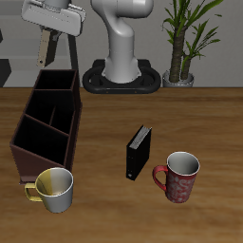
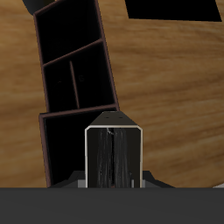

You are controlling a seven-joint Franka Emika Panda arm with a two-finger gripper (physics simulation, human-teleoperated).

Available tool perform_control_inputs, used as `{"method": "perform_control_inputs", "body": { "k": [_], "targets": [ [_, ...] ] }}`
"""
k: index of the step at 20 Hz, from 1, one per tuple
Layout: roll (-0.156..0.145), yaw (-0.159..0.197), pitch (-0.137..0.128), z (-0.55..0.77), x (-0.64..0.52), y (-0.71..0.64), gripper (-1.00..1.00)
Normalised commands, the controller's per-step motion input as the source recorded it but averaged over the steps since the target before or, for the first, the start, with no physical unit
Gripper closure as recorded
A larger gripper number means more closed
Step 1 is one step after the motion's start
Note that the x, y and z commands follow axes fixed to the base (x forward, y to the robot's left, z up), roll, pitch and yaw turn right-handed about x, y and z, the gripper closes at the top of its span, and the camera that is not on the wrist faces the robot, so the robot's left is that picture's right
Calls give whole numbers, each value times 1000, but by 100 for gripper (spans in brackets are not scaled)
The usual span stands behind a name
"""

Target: Place the yellow book into the right desk caddy's right compartment

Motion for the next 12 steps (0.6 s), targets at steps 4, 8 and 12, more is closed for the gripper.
{"method": "perform_control_inputs", "body": {
  "k": [4,8,12],
  "targets": [
    [28,17,-1,-61,11,206,100],
    [25,6,-8,7,55,190,100],
    [-3,-17,-2,-6,43,47,100]
  ]
}}
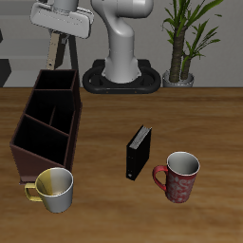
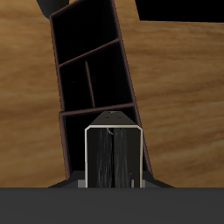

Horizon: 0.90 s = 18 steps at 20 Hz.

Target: Place the yellow book into the right desk caddy's right compartment

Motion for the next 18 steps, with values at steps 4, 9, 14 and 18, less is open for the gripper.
{"method": "perform_control_inputs", "body": {
  "k": [4,9,14,18],
  "targets": [
    [-7,-30,22,-120,55,-67,100],
    [7,-23,6,-115,-18,33,100],
    [-3,-14,22,-211,-1,7,100],
    [-8,-7,28,-173,72,-42,100]
  ]
}}
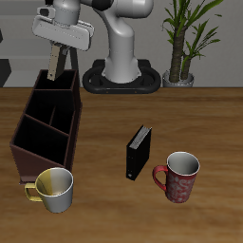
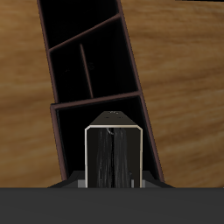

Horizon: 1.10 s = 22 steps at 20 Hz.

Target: Place the yellow book into the right desk caddy's right compartment

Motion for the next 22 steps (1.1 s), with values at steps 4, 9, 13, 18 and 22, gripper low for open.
{"method": "perform_control_inputs", "body": {
  "k": [4,9,13,18,22],
  "targets": [
    [-19,-12,41,-289,97,-145,100],
    [-29,-3,29,-253,79,-122,100],
    [8,13,39,-309,99,-14,100],
    [-10,0,33,-225,119,-43,100],
    [9,17,28,-263,80,9,100]
  ]
}}
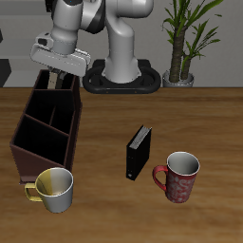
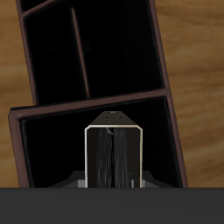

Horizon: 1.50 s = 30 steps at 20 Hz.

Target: Place the yellow book into the right desk caddy's right compartment

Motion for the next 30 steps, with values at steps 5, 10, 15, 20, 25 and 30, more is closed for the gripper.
{"method": "perform_control_inputs", "body": {
  "k": [5,10,15,20,25,30],
  "targets": [
    [-9,8,59,-372,123,-41,100],
    [-8,18,46,-301,86,-31,100],
    [-22,43,54,-308,88,-11,100],
    [-29,-15,29,-33,26,-69,-100],
    [-12,-15,6,82,-18,-42,-100],
    [-6,-8,-8,93,16,-40,-100]
  ]
}}
